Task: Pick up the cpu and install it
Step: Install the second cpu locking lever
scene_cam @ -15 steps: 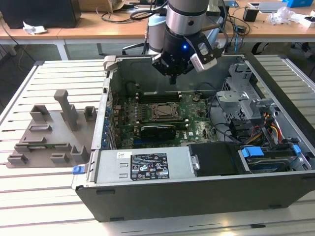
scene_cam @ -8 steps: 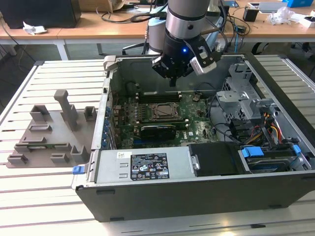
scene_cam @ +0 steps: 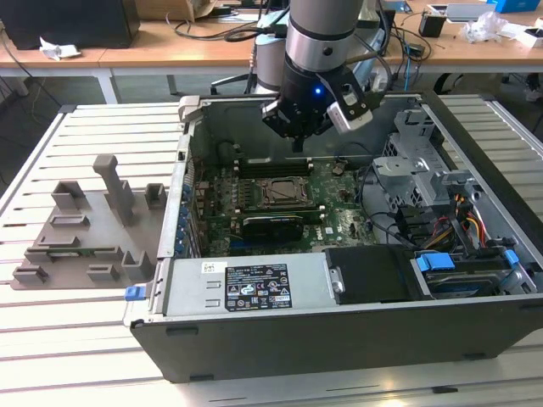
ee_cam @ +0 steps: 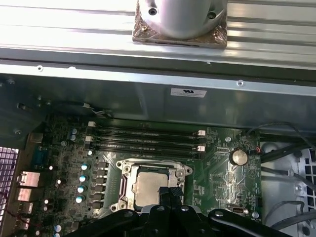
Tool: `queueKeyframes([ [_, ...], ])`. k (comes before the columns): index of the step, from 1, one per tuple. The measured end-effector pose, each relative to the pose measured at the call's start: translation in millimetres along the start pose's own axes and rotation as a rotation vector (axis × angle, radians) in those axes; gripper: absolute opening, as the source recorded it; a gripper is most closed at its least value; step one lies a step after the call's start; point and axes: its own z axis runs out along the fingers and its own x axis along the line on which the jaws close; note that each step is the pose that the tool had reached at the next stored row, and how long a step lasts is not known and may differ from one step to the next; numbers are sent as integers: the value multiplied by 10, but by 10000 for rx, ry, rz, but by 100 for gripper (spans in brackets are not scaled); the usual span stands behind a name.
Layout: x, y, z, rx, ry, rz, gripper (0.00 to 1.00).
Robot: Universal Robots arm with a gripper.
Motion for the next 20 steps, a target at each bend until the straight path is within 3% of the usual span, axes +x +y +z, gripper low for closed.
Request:
queueKeyframes([
  [10,-1,-35,100,0,0,0,11],
  [16,1,-106,204,2,0,-1,11],
  [20,11,-222,192,207,14,8,11],
])
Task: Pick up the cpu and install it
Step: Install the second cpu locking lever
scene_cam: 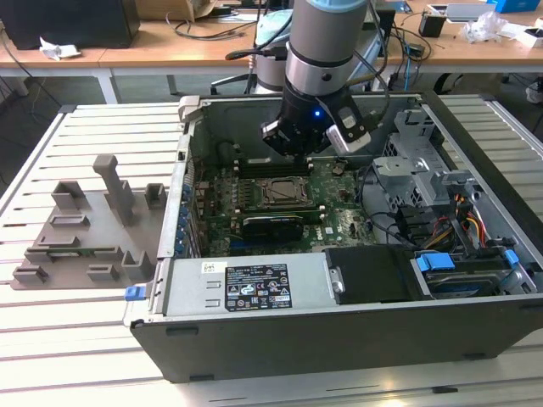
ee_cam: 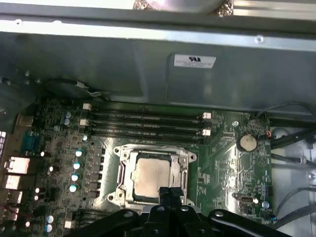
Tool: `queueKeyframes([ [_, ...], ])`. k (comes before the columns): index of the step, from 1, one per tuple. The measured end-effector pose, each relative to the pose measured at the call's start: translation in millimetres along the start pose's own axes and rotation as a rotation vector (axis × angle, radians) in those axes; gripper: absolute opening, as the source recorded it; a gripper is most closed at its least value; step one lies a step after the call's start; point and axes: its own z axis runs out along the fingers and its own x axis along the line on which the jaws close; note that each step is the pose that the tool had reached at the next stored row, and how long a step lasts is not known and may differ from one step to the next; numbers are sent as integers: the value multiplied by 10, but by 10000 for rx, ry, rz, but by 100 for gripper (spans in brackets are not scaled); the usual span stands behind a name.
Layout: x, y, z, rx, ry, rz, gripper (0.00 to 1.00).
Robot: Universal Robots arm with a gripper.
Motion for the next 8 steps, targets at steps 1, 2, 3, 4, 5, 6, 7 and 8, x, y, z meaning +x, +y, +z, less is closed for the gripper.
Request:
queueKeyframes([
  [1,6,-43,-3,15,1,0,11],
  [2,18,-109,-5,24,1,0,11],
  [3,28,-142,-5,29,3,0,11],
  [4,40,-165,-2,28,1,3,11],
  [5,77,-220,10,29,2,1,11],
  [6,99,-244,19,29,2,1,11],
  [7,123,-267,30,28,1,1,11],
  [8,183,-299,67,27,1,1,11],
])
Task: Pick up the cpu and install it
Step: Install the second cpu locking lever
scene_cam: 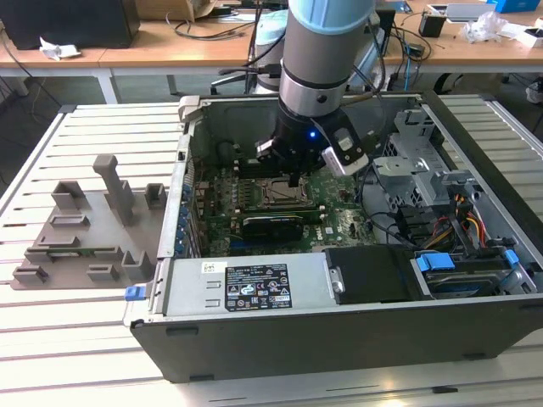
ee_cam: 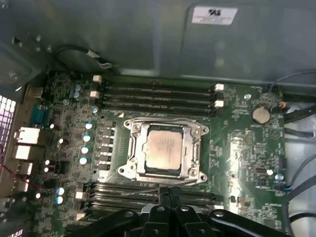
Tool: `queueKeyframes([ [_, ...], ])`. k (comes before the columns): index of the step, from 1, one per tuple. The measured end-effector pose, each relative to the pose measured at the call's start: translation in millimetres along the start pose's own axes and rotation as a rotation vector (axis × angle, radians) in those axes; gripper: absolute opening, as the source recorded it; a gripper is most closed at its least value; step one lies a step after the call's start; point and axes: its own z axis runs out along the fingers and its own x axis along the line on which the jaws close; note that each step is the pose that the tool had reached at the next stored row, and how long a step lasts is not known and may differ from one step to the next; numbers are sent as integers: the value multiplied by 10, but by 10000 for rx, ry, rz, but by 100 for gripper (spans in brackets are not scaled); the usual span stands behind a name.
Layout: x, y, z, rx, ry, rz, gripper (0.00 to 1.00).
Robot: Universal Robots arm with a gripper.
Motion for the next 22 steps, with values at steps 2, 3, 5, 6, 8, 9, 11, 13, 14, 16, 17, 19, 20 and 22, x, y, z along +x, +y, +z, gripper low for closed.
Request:
queueKeyframes([
  [2,72,-12,53,2,2,-1,11],
  [3,90,-14,70,2,1,-1,11],
  [5,129,-19,108,1,1,1,11],
  [6,153,-24,136,3,2,0,11],
  [8,182,-32,180,3,2,0,11],
  [9,202,-37,210,2,1,0,11],
  [11,254,-49,283,2,1,0,11],
  [13,279,-60,342,3,2,0,11],
  [14,282,-64,359,3,2,0,11],
  [16,291,-71,395,3,2,0,11],
  [17,299,-75,414,2,1,-1,11],
  [19,325,-76,427,1,4,-2,11],
  [20,352,-74,431,-10,3,-4,11],
  [22,415,-71,442,-44,0,-11,11],
])
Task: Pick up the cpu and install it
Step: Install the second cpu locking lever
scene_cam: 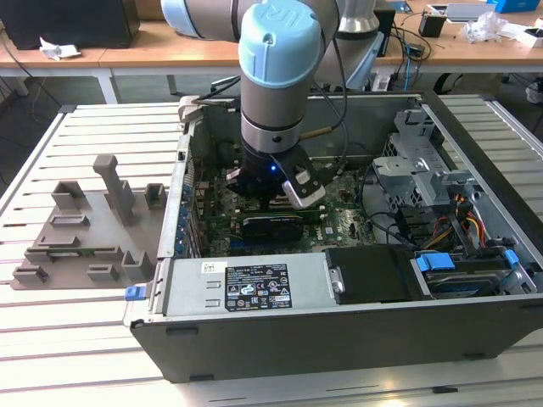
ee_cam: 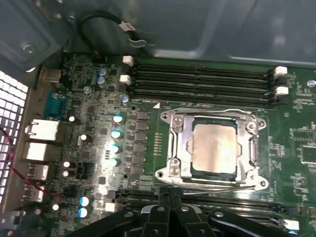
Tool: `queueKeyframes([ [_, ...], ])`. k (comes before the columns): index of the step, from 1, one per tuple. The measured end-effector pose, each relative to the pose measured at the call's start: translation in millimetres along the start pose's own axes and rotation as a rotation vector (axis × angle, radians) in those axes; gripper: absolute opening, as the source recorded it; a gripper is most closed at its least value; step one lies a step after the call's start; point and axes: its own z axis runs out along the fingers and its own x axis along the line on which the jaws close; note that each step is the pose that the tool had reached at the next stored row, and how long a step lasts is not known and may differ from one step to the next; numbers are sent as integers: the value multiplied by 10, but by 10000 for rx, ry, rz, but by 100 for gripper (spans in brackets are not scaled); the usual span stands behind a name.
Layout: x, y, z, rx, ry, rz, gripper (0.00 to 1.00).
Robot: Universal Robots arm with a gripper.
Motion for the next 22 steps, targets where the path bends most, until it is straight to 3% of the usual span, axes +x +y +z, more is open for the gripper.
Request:
queueKeyframes([
  [5,46,-1,52,-42,8,-47,11],
  [15,38,91,171,-117,25,-155,11],
  [18,38,100,173,-121,28,-168,11],
  [22,38,114,122,-125,16,-178,11],
])
